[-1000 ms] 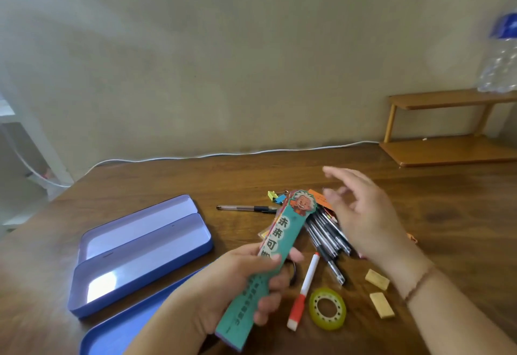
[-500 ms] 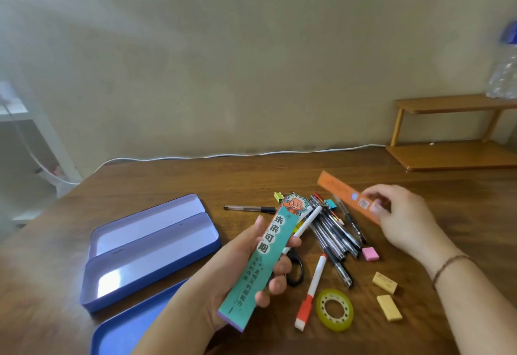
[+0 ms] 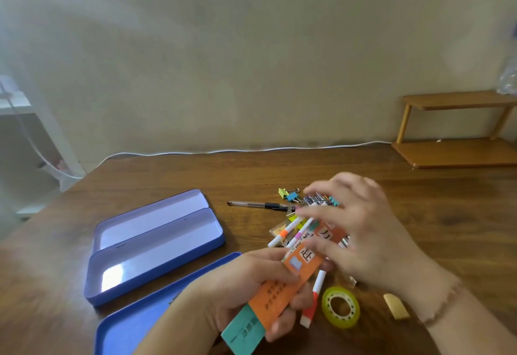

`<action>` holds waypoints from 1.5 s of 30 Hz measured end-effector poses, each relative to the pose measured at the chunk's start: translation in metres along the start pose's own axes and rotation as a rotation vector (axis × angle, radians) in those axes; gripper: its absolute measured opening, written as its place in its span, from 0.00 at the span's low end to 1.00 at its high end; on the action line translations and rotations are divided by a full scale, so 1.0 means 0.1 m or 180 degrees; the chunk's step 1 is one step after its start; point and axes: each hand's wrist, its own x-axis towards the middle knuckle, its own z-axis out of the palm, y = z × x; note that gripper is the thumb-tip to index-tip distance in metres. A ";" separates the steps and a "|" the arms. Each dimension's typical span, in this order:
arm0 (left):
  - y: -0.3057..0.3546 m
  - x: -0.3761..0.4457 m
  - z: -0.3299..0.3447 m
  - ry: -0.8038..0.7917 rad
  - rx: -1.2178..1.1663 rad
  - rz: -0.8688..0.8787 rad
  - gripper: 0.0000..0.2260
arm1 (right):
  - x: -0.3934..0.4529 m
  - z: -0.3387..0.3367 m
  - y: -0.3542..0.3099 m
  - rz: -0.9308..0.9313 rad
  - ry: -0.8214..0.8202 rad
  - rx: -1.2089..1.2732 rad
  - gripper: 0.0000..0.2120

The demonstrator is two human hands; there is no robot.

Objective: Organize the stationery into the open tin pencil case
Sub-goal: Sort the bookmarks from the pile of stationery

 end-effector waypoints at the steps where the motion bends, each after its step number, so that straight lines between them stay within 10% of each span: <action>1: 0.02 -0.02 0.01 -0.0014 0.0051 0.0002 0.14 | 0.00 -0.05 0.01 0.0332 -0.0044 0.0131 0.17; 6: 0.08 -0.07 -0.02 -0.0142 0.0374 0.0045 0.17 | 0.01 -0.22 0.05 0.1335 -0.0795 0.2664 0.04; 10: 0.14 -0.19 -0.11 0.0366 0.0166 0.0506 0.27 | 0.00 -0.23 0.22 0.1749 -0.0377 0.2427 0.06; 16: 0.16 -0.08 -0.02 0.1804 0.0041 0.1659 0.05 | 0.00 -0.12 0.15 0.1971 0.0206 0.2811 0.10; 25: 0.15 -0.06 0.03 0.1878 -0.0075 0.1898 0.08 | -0.02 -0.11 0.03 0.1730 -0.0084 0.3480 0.02; 32: 0.22 -0.12 0.01 0.2200 0.0350 0.2053 0.10 | -0.04 -0.05 0.06 0.0073 0.0030 0.0615 0.16; 45: 0.36 -0.67 0.00 0.2724 0.2288 0.1974 0.16 | -0.05 -0.11 -0.08 0.0102 0.0242 0.0968 0.15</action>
